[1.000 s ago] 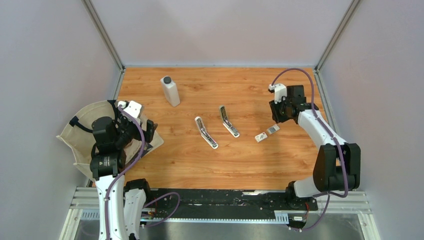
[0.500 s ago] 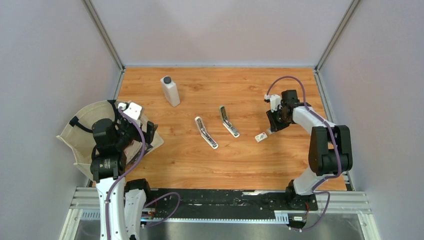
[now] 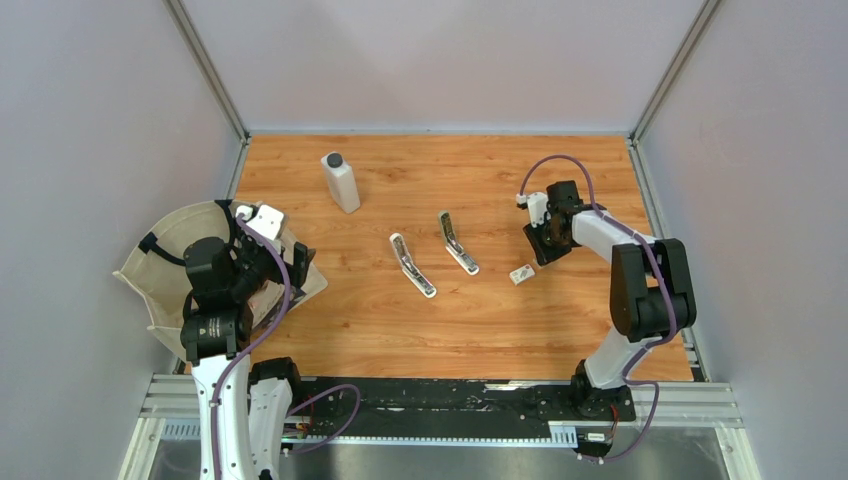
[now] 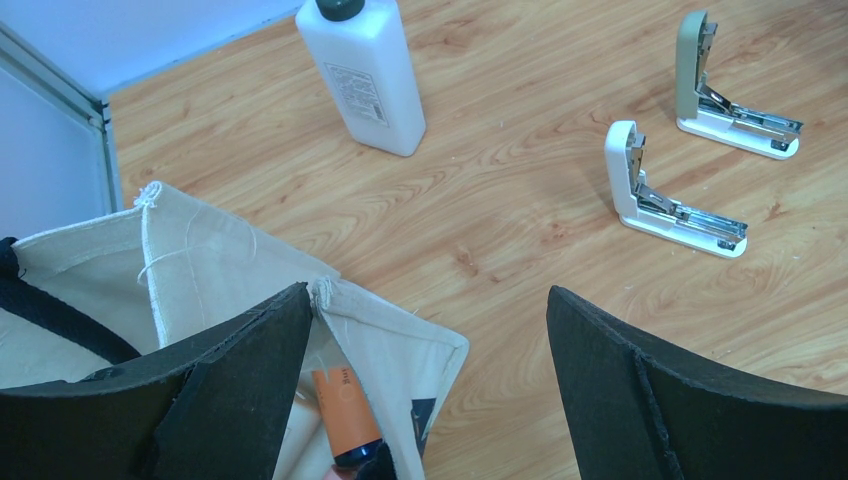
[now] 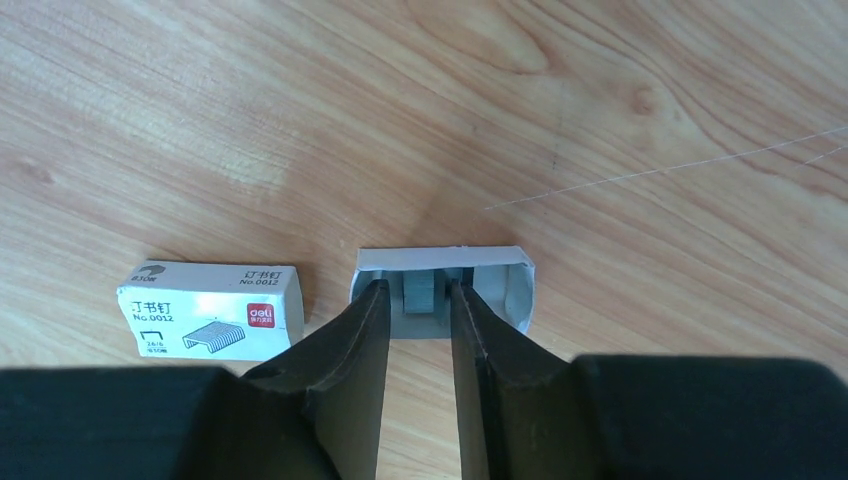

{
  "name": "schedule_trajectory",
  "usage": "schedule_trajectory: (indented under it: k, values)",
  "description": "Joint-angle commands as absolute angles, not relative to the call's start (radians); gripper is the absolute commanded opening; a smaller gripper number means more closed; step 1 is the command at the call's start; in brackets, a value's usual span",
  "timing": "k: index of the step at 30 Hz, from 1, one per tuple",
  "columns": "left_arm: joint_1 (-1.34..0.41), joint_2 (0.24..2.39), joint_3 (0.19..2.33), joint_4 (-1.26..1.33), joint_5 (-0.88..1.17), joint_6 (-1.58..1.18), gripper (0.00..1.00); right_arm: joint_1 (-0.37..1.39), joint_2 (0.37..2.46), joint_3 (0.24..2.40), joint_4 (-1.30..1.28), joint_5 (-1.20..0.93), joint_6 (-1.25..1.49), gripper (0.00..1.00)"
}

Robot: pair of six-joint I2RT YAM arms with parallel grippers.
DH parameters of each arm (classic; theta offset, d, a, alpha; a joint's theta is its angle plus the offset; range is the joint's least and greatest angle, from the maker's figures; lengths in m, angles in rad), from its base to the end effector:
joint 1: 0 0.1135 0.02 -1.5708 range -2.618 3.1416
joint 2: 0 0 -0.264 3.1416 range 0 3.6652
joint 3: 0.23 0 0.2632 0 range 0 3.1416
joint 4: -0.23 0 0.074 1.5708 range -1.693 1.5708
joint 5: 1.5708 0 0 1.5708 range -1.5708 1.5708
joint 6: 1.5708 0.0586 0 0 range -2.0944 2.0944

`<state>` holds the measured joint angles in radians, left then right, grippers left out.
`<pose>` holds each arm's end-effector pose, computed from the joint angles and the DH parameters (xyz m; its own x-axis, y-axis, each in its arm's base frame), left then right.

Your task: Load the staples into the stapler

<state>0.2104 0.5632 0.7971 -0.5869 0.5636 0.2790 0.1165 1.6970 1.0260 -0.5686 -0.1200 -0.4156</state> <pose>0.1514 0.0003 0.3295 -0.2386 0.1871 -0.9529 0.3947 0.9153 0.0809 0.3311 0.0458 0.1381 -0.7971 -0.4968 -0.3432 -0.5201 0.8536 -0.0277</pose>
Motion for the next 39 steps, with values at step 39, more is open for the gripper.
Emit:
schedule_trajectory:
  k: [39]
  values:
    - [0.219,0.577,0.782,-0.629,0.561,0.272,0.95,0.100,1.660,1.054,-0.509,-0.087,-0.414,0.22]
